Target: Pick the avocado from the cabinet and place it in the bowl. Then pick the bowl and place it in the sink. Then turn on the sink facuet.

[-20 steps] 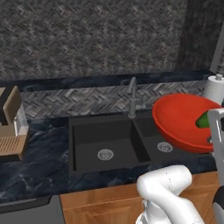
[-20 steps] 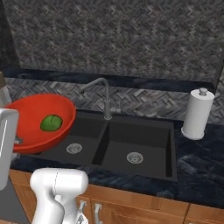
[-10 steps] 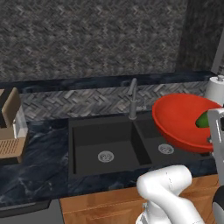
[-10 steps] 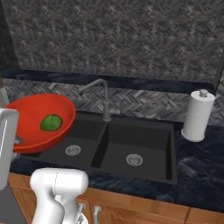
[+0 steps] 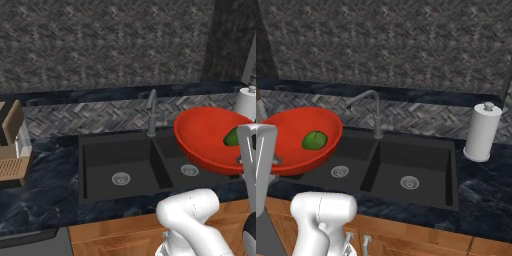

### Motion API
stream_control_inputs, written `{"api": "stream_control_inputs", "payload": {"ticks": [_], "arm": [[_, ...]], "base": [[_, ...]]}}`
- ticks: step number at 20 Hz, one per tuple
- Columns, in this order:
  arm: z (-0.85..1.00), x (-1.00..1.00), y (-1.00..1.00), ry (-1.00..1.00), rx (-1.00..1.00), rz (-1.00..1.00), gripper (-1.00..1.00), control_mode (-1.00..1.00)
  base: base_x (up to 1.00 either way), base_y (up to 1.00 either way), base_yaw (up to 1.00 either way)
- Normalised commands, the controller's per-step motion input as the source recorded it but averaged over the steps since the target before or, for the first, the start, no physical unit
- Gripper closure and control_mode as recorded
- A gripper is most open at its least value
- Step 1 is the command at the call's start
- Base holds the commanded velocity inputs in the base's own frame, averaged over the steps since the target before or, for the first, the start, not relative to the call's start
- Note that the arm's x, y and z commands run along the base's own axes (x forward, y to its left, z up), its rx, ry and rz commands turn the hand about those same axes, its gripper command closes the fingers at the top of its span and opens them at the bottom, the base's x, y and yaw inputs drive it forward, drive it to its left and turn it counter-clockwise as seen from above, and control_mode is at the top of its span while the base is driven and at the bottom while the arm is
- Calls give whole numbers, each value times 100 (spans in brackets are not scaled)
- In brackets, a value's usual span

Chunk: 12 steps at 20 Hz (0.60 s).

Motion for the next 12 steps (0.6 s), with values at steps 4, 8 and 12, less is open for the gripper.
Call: {"api": "stream_control_inputs", "payload": {"ticks": [4, 8, 12], "arm": [[-5, 1, 3, 6, 0, 0, 100, -100], [-34, 1, 30, 24, 0, 1, 100, -100], [-56, 9, 69, 30, 1, -1, 100, -100]], "base": [[0, 9, 2], [0, 0, 0], [0, 0, 0]]}}
